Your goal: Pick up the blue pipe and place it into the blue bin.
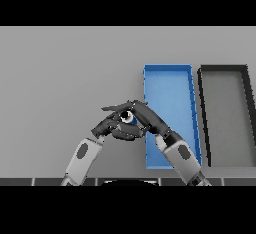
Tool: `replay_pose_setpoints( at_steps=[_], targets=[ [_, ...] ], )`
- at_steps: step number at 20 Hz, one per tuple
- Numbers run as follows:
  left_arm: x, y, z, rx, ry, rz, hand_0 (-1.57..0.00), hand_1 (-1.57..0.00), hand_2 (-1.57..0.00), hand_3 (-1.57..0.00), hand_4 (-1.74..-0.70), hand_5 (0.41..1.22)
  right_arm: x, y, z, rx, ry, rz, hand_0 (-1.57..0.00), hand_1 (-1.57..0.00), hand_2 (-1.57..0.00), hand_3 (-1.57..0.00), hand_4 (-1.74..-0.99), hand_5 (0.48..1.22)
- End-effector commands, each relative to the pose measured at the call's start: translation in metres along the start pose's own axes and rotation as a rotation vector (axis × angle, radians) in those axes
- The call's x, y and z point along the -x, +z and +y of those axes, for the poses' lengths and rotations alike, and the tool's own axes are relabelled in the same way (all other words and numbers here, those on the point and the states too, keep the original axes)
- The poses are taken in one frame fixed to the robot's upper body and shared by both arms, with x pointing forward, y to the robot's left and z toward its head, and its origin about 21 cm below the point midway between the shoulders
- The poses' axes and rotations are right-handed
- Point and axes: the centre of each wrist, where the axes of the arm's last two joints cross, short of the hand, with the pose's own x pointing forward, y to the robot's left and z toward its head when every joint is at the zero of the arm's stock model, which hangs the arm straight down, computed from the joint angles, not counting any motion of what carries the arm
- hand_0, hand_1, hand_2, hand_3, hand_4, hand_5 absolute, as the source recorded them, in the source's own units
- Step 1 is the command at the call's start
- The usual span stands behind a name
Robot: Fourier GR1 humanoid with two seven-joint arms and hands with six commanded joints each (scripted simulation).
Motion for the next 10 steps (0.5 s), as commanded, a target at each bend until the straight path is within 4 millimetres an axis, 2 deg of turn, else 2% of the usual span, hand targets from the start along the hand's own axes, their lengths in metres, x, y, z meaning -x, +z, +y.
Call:
replay_pose_setpoints(
  at_steps=[1,4,7,10],
  targets=[
    [0.001,-0.001,-0.001,-0.008,-0.012,0.012,-0.06,-0.06,-0.06,-0.05,-0.96,0.538,-0.001,0.001,0.0,0.002,-0.007,-0.006,-1.57,-1.57,-1.57,-1.57,-1.741,1.22],
    [0.001,0.001,0.0,-0.016,-0.024,0.01,-0.03,-0.03,-0.03,-0.03,-0.93,0.484,-0.002,0.005,-0.006,0.011,-0.091,-0.034,-1.57,-1.57,-1.57,-1.57,-1.741,1.22],
    [0.005,-0.001,0.0,-0.011,-0.026,0.032,-0.02,-0.01,-0.01,-0.01,-0.91,0.47,-0.024,0.002,-0.011,0.021,-0.174,-0.068,-1.57,-1.57,-1.57,-1.57,-1.741,1.221],
    [0.004,-0.002,-0.005,0.001,-0.028,0.029,-0.01,-0.01,-0.01,-0.01,-0.91,0.45,-0.056,-0.003,-0.036,0.021,-0.184,-0.118,-1.57,-1.57,-1.57,-1.57,-1.741,1.221]
  ],
)
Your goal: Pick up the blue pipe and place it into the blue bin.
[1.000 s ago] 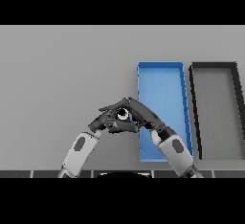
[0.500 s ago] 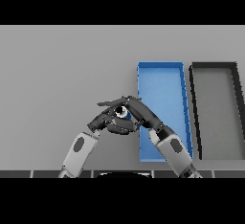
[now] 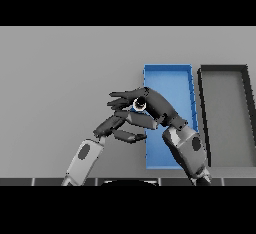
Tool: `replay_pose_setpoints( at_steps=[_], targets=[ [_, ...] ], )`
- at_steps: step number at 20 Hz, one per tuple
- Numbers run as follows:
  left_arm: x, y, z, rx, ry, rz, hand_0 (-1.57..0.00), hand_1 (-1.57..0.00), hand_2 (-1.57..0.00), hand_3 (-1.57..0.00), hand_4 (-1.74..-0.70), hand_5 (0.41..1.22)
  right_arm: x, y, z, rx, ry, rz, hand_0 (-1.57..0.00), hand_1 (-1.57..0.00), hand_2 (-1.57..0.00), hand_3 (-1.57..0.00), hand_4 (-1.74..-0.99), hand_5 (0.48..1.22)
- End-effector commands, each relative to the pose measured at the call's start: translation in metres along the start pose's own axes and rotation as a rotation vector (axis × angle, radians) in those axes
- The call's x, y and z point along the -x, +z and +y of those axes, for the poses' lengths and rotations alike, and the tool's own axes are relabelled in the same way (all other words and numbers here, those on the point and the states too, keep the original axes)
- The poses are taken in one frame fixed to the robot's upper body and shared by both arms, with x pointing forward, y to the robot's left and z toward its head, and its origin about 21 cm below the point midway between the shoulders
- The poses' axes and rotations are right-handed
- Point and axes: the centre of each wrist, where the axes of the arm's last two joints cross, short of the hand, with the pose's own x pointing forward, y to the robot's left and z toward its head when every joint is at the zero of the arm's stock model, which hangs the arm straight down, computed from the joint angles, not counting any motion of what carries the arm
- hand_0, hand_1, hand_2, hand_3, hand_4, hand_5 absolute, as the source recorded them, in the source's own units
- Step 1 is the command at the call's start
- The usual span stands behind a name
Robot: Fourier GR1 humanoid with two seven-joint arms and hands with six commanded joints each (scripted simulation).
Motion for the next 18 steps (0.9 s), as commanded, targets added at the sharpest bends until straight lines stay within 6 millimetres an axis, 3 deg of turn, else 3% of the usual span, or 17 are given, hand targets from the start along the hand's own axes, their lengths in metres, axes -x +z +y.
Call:
replay_pose_setpoints(
  at_steps=[1,5,8,12,15,18],
  targets=[
    [-0.001,0.001,0.005,-0.005,0.001,0.0,-0.01,-0.01,-0.01,0.0,-0.91,0.445,-0.01,-0.003,-0.007,-0.006,-0.003,-0.013,-1.57,-1.57,-1.57,-1.57,-1.741,1.221],
    [0.0,0.002,0.003,-0.005,0.013,0.019,0.0,0.0,0.0,0.0,-0.9,0.433,-0.058,-0.013,-0.046,0.123,0.047,-0.118,-1.57,-1.57,-1.57,-1.57,-1.741,1.221],
    [-0.002,0.004,0.011,-0.014,-0.004,0.03,0.0,0.0,0.0,0.0,-0.89,0.428,-0.078,-0.011,-0.077,0.278,0.118,-0.107,-1.57,-1.57,-1.57,-1.57,-1.741,1.221],
    [0.0,0.006,0.007,-0.003,-0.002,0.017,0.0,0.0,0.0,0.0,-0.89,0.412,-0.075,0.009,-0.121,0.441,0.144,-0.036,-1.57,-1.57,-1.57,-1.57,-1.741,1.221],
    [-0.001,0.007,0.007,-0.019,-0.026,0.016,0.0,0.0,0.0,0.0,-0.87,0.413,-0.05,0.042,-0.142,0.532,0.142,0.063,-1.57,-1.57,-1.57,-1.57,-1.741,1.221],
    [-0.001,0.006,0.008,-0.009,-0.03,0.027,0.0,0.0,0.0,0.0,-0.87,0.419,-0.025,0.066,-0.15,0.616,0.1,0.148,-1.57,-1.57,-1.57,-1.57,-1.741,1.221]
  ],
)
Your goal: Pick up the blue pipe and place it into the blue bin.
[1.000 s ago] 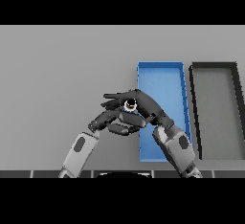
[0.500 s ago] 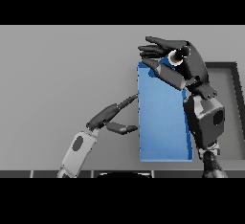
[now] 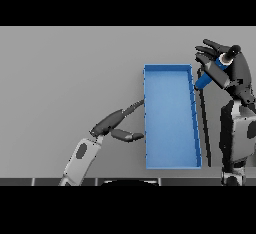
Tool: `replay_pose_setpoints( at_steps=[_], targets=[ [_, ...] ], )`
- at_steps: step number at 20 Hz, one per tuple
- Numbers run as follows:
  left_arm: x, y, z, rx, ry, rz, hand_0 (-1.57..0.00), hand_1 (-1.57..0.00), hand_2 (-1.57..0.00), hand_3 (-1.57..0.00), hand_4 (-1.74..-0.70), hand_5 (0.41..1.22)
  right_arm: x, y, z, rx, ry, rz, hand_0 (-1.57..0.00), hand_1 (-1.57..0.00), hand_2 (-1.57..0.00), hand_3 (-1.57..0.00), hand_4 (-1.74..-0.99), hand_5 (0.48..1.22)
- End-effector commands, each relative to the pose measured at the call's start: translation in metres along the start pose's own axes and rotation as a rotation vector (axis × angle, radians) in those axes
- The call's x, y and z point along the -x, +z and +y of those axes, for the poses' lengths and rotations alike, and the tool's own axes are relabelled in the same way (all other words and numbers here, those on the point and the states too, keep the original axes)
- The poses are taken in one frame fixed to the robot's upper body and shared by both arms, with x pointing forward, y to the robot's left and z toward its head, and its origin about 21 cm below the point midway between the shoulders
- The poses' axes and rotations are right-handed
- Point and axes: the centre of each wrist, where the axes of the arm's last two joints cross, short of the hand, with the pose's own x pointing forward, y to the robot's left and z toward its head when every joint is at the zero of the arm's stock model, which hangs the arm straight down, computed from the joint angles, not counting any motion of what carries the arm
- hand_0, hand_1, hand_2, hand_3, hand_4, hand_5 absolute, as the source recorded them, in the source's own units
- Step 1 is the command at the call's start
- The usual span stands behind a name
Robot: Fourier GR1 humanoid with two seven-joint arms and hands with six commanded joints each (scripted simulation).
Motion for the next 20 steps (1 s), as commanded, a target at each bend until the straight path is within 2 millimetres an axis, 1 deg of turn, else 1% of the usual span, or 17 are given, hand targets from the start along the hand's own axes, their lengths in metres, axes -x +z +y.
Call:
replay_pose_setpoints(
  at_steps=[1,3,4,5,7,8,9,10,11,12,13,14,15,17,18,19,20],
  targets=[
    [0.002,0.001,-0.001,0.002,0.003,-0.006,0.0,0.0,0.0,0.0,-0.87,0.419,0.011,0.008,-0.004,0.016,-0.001,0.034,-1.57,-1.57,-1.57,-1.57,-1.741,1.221],
    [0.003,0.002,-0.004,0.005,0.016,-0.014,0.0,0.0,0.0,0.0,-0.87,0.421,0.03,0.022,-0.008,0.058,-0.001,0.103,-1.57,-1.57,-1.57,-1.57,-1.741,1.221],
    [0.005,0.004,-0.004,0.009,0.026,-0.01,0.0,0.0,0.0,0.0,-0.87,0.422,0.041,0.032,-0.009,0.064,-0.007,0.133,-1.57,-1.57,-1.57,-1.57,-1.741,1.221],
    [0.002,0.005,-0.001,0.007,0.028,-0.01,0.0,0.0,0.0,0.0,-0.88,0.422,0.053,0.04,-0.01,0.083,-0.016,0.176,-1.57,-1.57,-1.57,-1.57,-1.741,1.221],
    [0.005,0.008,-0.006,0.01,0.033,-0.003,0.0,0.0,0.0,0.0,-0.88,0.425,0.07,0.059,-0.005,0.126,-0.047,0.254,-1.57,-1.57,-1.57,-1.57,-1.741,1.221],
    [0.003,0.01,-0.006,0.008,0.036,-0.008,0.0,0.0,0.0,0.0,-0.88,0.427,0.075,0.063,-0.005,0.151,-0.048,0.284,-1.57,-1.57,-1.57,-1.57,-1.741,1.221],
    [0.001,0.009,-0.01,0.009,0.033,-0.008,0.0,0.0,0.0,0.0,-0.88,0.428,0.082,0.072,-0.003,0.173,-0.046,0.325,-1.57,-1.57,-1.57,-1.57,-1.741,1.221],
    [0.0,0.005,-0.008,0.0,0.026,0.0,0.0,0.0,0.0,0.0,-0.88,0.427,0.087,0.077,-0.002,0.206,-0.042,0.362,-1.57,-1.57,-1.57,-1.57,-1.741,1.221],
    [0.001,0.006,-0.01,0.002,0.027,-0.004,0.0,0.0,0.0,0.0,-0.88,0.425,0.095,0.083,-0.001,0.232,-0.025,0.412,-1.57,-1.57,-1.57,-1.57,-1.741,1.221],
    [0.002,0.007,-0.007,0.0,0.027,-0.005,0.0,0.0,0.0,0.0,-0.89,0.423,0.101,0.087,0.003,0.253,-0.023,0.452,-1.57,-1.57,-1.57,-1.51,-1.741,1.221],
    [-0.001,0.004,-0.007,-0.002,0.027,-0.005,0.0,0.0,0.0,0.0,-0.89,0.422,0.104,0.088,0.007,0.271,-0.022,0.456,-1.57,-1.57,-1.57,-1.52,-1.741,1.221],
    [0.002,0.006,-0.007,0.003,0.027,-0.001,0.0,0.0,0.0,0.0,-0.89,0.42,0.106,0.092,0.01,0.282,-0.014,0.473,-1.57,-1.57,-1.57,-1.26,-1.741,1.221],
    [0.004,0.007,-0.01,0.009,0.029,0.001,0.0,0.0,0.0,0.0,-0.89,0.42,0.115,0.094,0.012,0.298,-0.002,0.518,-1.57,-1.57,-1.57,-1.13,-1.741,1.221],
    [0.002,0.005,-0.009,0.005,0.024,0.003,0.0,0.0,0.0,0.0,-0.88,0.421,0.124,0.095,0.011,0.329,0.017,0.589,-1.57,-1.57,-1.57,-0.91,-1.741,1.221],
    [0.0,0.005,-0.01,0.005,0.021,-0.004,0.0,0.0,0.0,0.0,-0.88,0.421,0.129,0.096,0.016,0.343,0.032,0.615,-1.57,-1.55,-1.57,-0.85,-1.741,1.221],
    [-0.001,0.005,-0.009,0.005,0.013,-0.007,0.0,0.0,0.0,0.0,-0.88,0.421,0.139,0.097,0.013,0.354,0.034,0.689,-1.46,-1.34,-1.34,-0.79,-1.678,1.221],
    [-0.003,0.005,-0.006,0.001,0.014,-0.008,0.0,0.0,0.0,0.0,-0.88,0.422,0.142,0.097,0.014,0.355,0.047,0.723,-1.17,-1.07,-1.07,-0.63,-1.592,1.221]
  ],
)
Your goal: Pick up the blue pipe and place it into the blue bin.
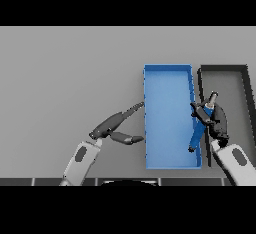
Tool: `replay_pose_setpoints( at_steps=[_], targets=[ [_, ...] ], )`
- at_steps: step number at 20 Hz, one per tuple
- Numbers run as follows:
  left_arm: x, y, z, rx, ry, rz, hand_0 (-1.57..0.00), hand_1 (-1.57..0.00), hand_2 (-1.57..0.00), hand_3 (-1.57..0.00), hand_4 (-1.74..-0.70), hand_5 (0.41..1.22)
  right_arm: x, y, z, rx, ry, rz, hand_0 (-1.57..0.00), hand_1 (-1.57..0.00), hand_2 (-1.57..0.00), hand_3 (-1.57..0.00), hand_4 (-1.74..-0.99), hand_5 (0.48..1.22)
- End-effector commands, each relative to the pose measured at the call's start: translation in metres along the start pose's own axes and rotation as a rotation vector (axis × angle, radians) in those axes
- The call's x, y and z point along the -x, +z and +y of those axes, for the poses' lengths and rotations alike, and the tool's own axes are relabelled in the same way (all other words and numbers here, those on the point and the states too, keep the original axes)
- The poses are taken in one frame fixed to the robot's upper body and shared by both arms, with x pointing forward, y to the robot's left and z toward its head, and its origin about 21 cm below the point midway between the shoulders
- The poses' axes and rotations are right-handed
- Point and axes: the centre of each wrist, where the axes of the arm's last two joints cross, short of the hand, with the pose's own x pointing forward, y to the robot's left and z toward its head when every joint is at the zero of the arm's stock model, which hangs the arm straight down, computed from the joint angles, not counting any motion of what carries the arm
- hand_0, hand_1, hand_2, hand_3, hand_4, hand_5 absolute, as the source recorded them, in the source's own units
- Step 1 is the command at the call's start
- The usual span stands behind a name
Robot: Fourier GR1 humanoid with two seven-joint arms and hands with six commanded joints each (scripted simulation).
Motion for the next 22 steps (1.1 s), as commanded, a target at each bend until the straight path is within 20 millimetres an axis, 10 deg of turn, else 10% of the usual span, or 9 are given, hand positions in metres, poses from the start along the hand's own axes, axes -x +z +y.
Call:
replay_pose_setpoints(
  at_steps=[1,4,9,22],
  targets=[
    [0.002,0.0,-0.002,0.001,0.003,0.01,0.0,0.0,0.0,0.0,-0.88,0.422,-0.001,-0.002,-0.001,0.007,0.016,0.042,-0.94,-0.85,-0.86,-0.5,-1.503,1.221],
    [0.003,0.002,-0.003,0.009,0.01,0.007,0.0,0.0,0.0,0.0,-0.88,0.428,-0.005,-0.002,0.002,-0.044,0.135,0.087,-0.48,-0.44,-0.44,-0.26,-1.275,1.186],
    [-0.001,0.001,-0.002,-0.002,0.014,0.005,0.0,0.0,0.0,0.0,-0.89,0.428,-0.001,-0.003,0.005,-0.122,0.302,0.154,-0.16,-0.14,-0.14,-0.08,-1.083,0.934],
    [0.001,0.005,-0.004,-0.001,0.008,0.005,0.0,0.0,0.0,0.0,-0.89,0.431,0.006,-0.009,0.012,-0.143,0.435,0.236,-0.01,-0.01,-0.01,0.0,-1.022,0.665]
  ],
)
